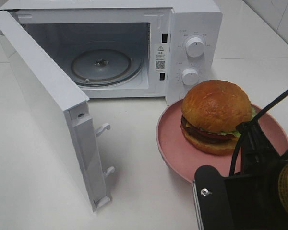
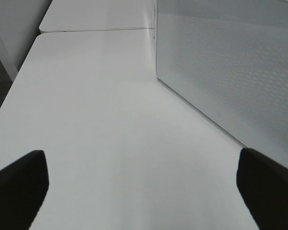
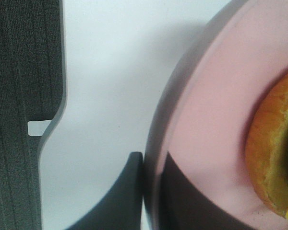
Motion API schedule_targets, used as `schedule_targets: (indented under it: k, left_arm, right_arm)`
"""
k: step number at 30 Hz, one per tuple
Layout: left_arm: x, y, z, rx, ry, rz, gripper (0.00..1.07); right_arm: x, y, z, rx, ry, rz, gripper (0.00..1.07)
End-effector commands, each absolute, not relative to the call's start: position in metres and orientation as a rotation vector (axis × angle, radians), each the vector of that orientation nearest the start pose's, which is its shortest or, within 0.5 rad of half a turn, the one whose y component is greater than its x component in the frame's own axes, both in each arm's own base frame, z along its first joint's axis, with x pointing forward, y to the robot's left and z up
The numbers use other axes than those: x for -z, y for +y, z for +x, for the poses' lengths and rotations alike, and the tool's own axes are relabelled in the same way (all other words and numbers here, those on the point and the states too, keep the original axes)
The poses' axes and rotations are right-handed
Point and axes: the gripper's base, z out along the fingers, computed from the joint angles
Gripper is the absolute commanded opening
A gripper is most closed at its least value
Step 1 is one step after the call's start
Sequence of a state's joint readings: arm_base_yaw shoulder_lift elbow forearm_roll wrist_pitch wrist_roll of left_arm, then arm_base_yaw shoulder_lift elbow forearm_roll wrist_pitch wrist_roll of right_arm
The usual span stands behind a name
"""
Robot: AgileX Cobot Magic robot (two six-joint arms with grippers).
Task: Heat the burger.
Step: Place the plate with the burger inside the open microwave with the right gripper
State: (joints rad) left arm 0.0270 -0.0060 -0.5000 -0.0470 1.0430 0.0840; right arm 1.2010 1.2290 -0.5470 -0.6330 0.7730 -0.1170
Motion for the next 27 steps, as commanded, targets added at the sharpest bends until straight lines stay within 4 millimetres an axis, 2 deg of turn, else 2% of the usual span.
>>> schedule_targets:
  k: [1, 11, 14, 16, 20, 27]
  left_arm:
    - [-0.278, -0.004, -0.008, -0.018, 1.999, 0.055, 1.00]
    - [-0.278, -0.004, -0.008, -0.018, 1.999, 0.055, 1.00]
    - [-0.278, -0.004, -0.008, -0.018, 1.999, 0.055, 1.00]
    - [-0.278, -0.004, -0.008, -0.018, 1.999, 0.055, 1.00]
    - [-0.278, -0.004, -0.008, -0.018, 1.999, 0.055, 1.00]
    - [-0.278, -0.004, -0.008, -0.018, 1.999, 0.055, 1.00]
  right_arm:
    - [-0.205, 0.163, 0.105, 0.471, 1.621, -2.099, 0.00]
    - [-0.205, 0.170, 0.104, 0.450, 1.364, -2.241, 0.00]
    - [-0.205, 0.171, 0.104, 0.446, 1.340, -2.249, 0.00]
    - [-0.206, 0.175, 0.103, 0.426, 1.245, -2.276, 0.00]
    - [-0.206, 0.177, 0.104, 0.420, 1.193, -2.289, 0.00]
    - [-0.207, 0.170, 0.119, 0.454, 1.169, -2.294, 0.00]
